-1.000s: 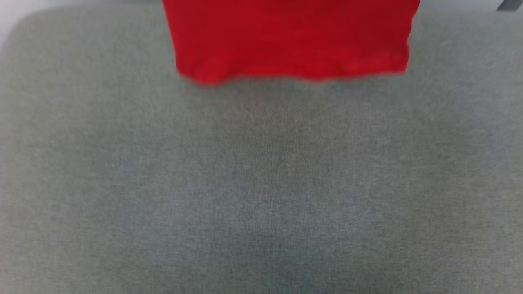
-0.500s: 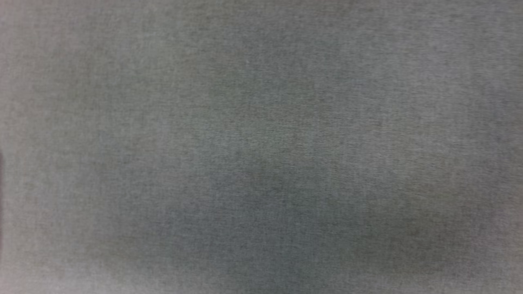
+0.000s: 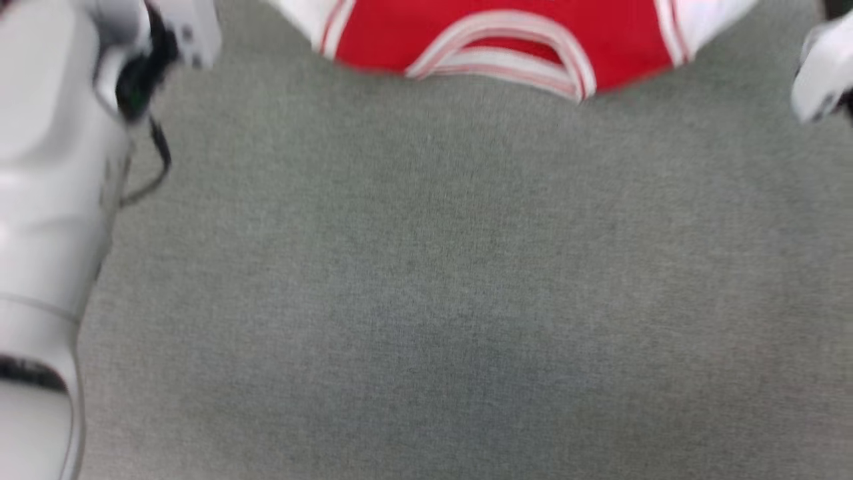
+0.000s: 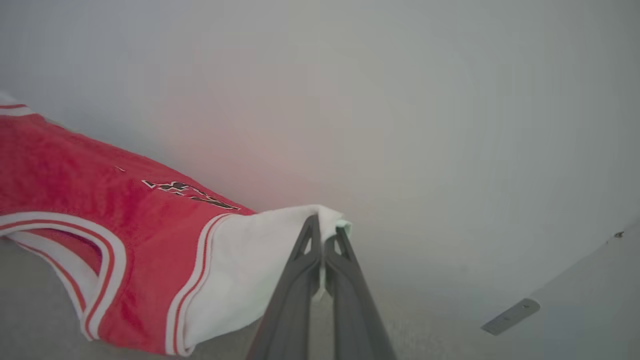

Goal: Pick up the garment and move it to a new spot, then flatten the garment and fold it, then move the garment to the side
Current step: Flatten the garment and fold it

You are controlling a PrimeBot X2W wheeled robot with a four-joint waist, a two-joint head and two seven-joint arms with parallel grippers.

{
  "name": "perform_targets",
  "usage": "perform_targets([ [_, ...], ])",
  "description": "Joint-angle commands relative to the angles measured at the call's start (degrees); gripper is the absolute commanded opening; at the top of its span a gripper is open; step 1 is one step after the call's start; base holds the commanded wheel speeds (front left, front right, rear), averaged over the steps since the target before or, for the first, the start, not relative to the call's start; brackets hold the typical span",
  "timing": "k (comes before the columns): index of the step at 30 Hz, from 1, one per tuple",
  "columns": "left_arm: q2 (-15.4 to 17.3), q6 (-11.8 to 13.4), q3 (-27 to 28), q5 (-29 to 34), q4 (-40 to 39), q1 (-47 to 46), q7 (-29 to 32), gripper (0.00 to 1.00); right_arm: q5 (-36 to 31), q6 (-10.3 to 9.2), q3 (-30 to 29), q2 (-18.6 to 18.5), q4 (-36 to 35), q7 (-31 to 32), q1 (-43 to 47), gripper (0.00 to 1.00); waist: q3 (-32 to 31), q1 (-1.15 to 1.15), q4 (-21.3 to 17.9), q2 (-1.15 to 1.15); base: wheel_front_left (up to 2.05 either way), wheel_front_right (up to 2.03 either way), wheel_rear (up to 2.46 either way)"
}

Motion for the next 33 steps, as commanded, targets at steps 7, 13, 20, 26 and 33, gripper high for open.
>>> perform_targets([
  [7, 6.29, -0.08, -3.20, -5.18, -7.39, 16.87, 7.99, 0.00, 12.28, -0.11, 5.04, -5.26, -6.75, 9.95, 14.35, 0.00, -11.93, 0.00, -2.07, 0.00, 0.00, 0.00, 0.00],
  [13, 11.45, 1.59, -3.48, -7.92, -16.43, 28.06, 12.63, 0.00, 18.56, -0.11, 5.64, -9.39, -13.01, 15.59, 23.52, 0.00, -15.45, 0.00, -2.70, 0.00, 0.00, 0.00, 0.00],
  [20, 20.18, 9.57, -1.77, -13.64, -36.18, 45.64, 17.87, 0.00, 24.34, -0.11, 4.37, -14.26, -21.24, 24.34, 35.96, 0.00, -18.64, 0.00, -3.39, 0.00, 0.00, 0.00, 0.00],
  [26, 27.90, 18.65, 0.71, -19.02, -53.30, 60.12, 20.52, 0.00, 27.37, -0.11, 0.95, -17.04, -27.81, 31.67, 46.62, 0.00, -19.91, 0.00, -3.68, 0.00, 0.00, 0.00, 0.00],
  [33, 33.44, 26.29, 2.93, -22.59, -66.21, 71.97, 19.24, 0.00, 28.19, -0.11, -5.71, -17.75, -34.43, 38.45, 59.22, 0.00, -19.58, 0.00, -3.62, 0.00, 0.00, 0.00, 0.00],
])
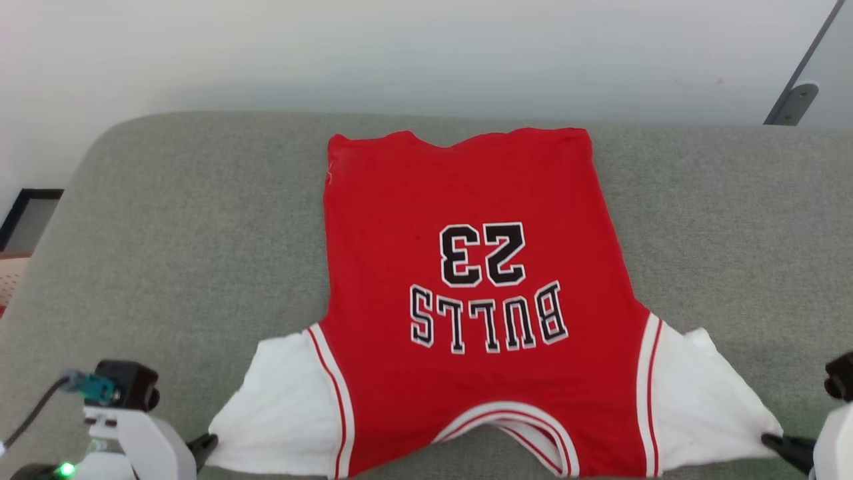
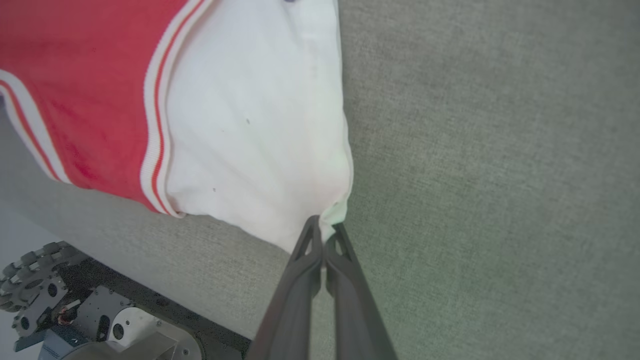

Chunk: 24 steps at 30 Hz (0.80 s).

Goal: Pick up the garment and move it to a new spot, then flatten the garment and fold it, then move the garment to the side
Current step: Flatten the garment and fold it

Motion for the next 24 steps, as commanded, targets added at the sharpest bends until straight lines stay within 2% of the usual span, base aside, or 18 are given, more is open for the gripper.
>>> perform_targets([
  [1, 0.36, 0.62, 0.34, -0.10, -0.59, 1.00, -0.58, 0.00, -0.78, -0.11, -1.16, 0.29, -0.62, 0.59, 1.41, 0.00, 0.27, 0.00, 0.08, 0.00, 0.00, 0.00, 0.00],
  [4, 0.93, 2.22, 0.88, 0.32, -1.75, 3.48, -2.58, 0.00, -2.40, -0.11, -4.72, 2.24, -2.33, 2.28, 5.40, 0.00, 0.79, 0.00, 0.17, 0.00, 0.00, 0.00, 0.00],
  [10, -0.73, 2.69, 0.74, 1.68, -1.29, 3.92, -5.44, 0.00, -7.43, -0.11, -8.91, 7.52, -2.61, 3.26, 8.55, 0.00, 2.05, 0.00, 0.23, 0.00, 0.00, 0.00, 0.00],
  [11, -1.08, 2.68, 0.61, 1.96, -1.12, 3.59, -5.73, 0.00, -8.21, -0.11, -9.53, 8.57, -2.16, 3.34, 8.55, 0.06, 2.26, 0.00, 0.19, 0.00, 0.00, 0.00, 0.00],
  [13, -1.80, 2.01, 0.23, 2.80, -1.03, 2.67, -6.38, 0.00, -9.55, -0.10, -10.21, 9.96, -1.90, 3.52, 8.16, 0.35, 2.83, 0.00, 0.22, 0.00, 0.00, 0.00, 0.00],
  [14, -2.24, 1.70, 0.15, 3.01, -0.93, 2.24, -6.77, 0.00, -10.22, -0.11, -10.76, 10.64, -1.71, 3.50, 7.76, 0.60, 3.16, 0.00, 0.25, 0.00, 0.00, 0.00, 0.00],
  [15, -2.54, 1.49, 0.01, 3.37, -0.84, 1.89, -7.12, 0.00, -10.90, -0.11, -11.09, 11.16, -1.70, 3.50, 7.35, 1.00, 3.50, 0.00, 0.29, 0.00, 0.00, 0.00, 0.00],
  [20, -4.25, 0.42, -0.69, 4.97, -0.28, 0.09, -8.44, 0.00, -12.45, -0.11, -12.68, 12.44, -3.10, 4.54, 5.55, 1.00, 5.43, 0.00, 0.64, 0.00, 0.00, 0.00, 0.00],
  [24, -5.49, -0.32, -1.09, 5.74, 0.20, -0.91, -9.47, 0.00, -13.07, -0.10, -15.15, 12.75, -6.79, 5.38, 3.68, 1.00, 6.71, 0.00, 1.03, 0.00, 0.00, 0.00, 0.00],
])
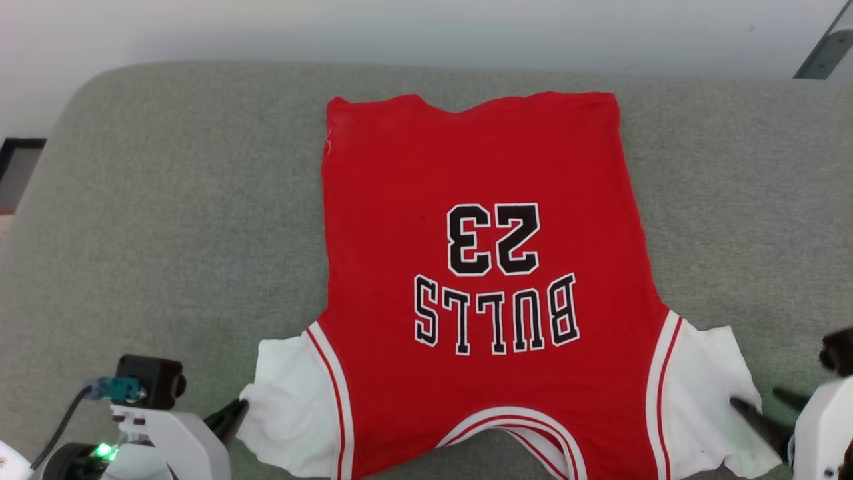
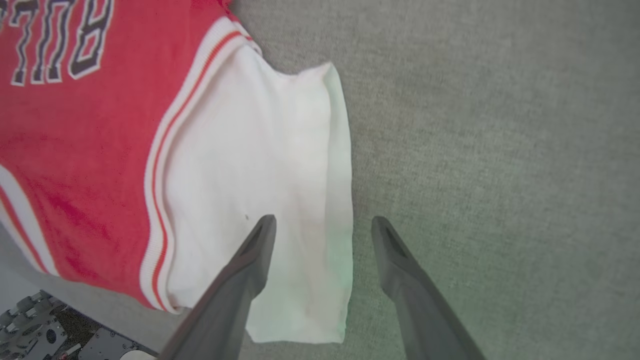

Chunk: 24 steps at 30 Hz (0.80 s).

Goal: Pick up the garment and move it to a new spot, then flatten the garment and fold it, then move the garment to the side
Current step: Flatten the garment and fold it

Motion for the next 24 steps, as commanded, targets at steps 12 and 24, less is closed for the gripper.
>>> perform_targets([
  [12, -3.89, -2.80, -2.10, 2.78, 1.01, -4.89, -1.25, 0.00, -7.72, -0.09, -4.81, 2.26, -6.61, -1.94, -17.13, 1.00, 4.48, 0.00, 3.80, 0.00, 0.00, 0.00, 0.00],
  [24, -9.51, -7.30, -5.32, 5.53, 4.37, -12.39, -1.36, 0.00, -14.11, -0.09, 0.62, 2.41, 19.79, -8.86, -45.98, 1.00, 12.73, 0.00, 11.26, 0.00, 0.00, 0.00, 0.00],
])
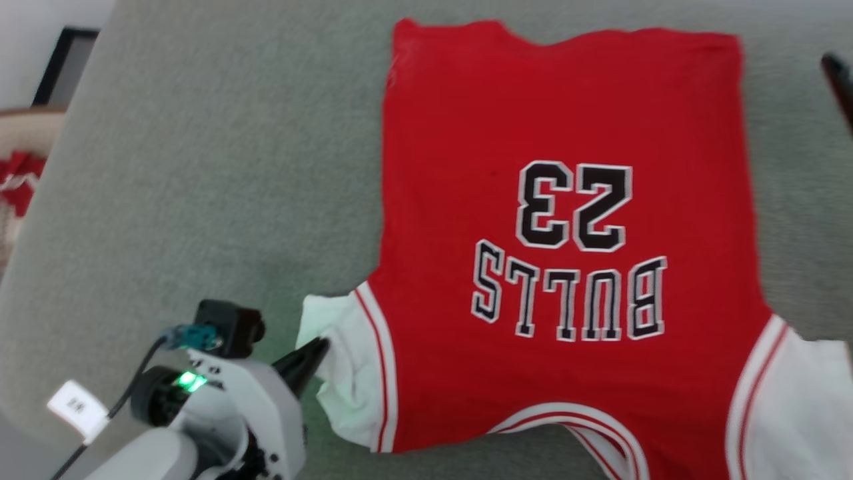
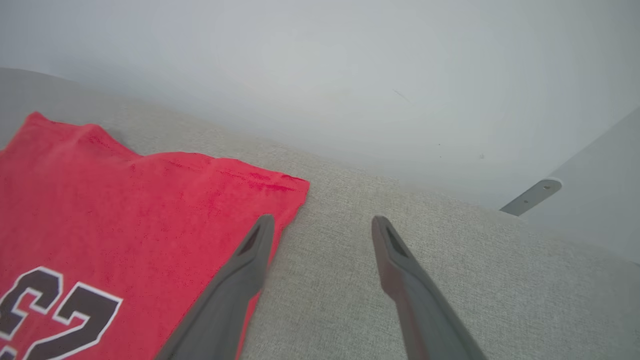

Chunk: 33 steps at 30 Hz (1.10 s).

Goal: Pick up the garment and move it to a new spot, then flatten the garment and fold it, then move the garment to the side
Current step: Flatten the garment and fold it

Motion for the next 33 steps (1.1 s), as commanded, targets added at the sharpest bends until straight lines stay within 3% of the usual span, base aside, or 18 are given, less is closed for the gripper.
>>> perform_targets([
  [1, -0.99, -0.80, -0.40, 0.49, 0.64, -1.45, -0.33, 0.00, -0.33, -0.09, 0.09, 0.27, 3.48, 0.04, -3.10, 1.00, 3.95, 0.00, 4.12, 0.00, 0.00, 0.00, 0.00],
  [13, -7.06, -5.72, -3.42, 1.61, 6.70, -7.17, -1.04, 0.00, -4.02, -0.09, 0.49, 1.46, 30.03, 7.56, -20.64, 1.00, 8.32, 0.00, 10.90, 0.00, 0.00, 0.00, 0.00],
  [23, -9.70, -8.63, -4.68, 1.32, 11.14, -9.24, -1.86, 0.00, -7.87, -0.08, -3.14, 2.28, 44.32, 12.52, -22.54, 1.00, 9.75, 0.00, 14.02, 0.00, 0.00, 0.00, 0.00],
  [24, -9.80, -8.70, -4.63, 1.25, 11.49, -9.40, -1.91, 0.00, -7.98, -0.03, -2.70, 2.98, 45.09, 13.32, -22.23, 0.41, 9.77, 0.00, 13.99, 0.00, 0.00, 0.00, 0.00],
  [25, -9.80, -8.82, -4.56, 1.24, 11.85, -9.46, -2.03, 0.00, -8.23, -0.02, -1.95, 3.31, 45.25, 13.38, -21.92, 0.00, 9.75, 0.00, 13.88, 0.00, 0.00, 0.00, 0.00],
  [33, -9.00, -8.45, -3.52, 0.80, 13.07, -9.45, -2.88, 0.00, -7.60, -0.09, 0.08, 2.09, 44.33, 12.78, -23.03, 0.00, 7.95, 0.00, 11.10, 0.00, 0.00, 0.00, 0.00],
])
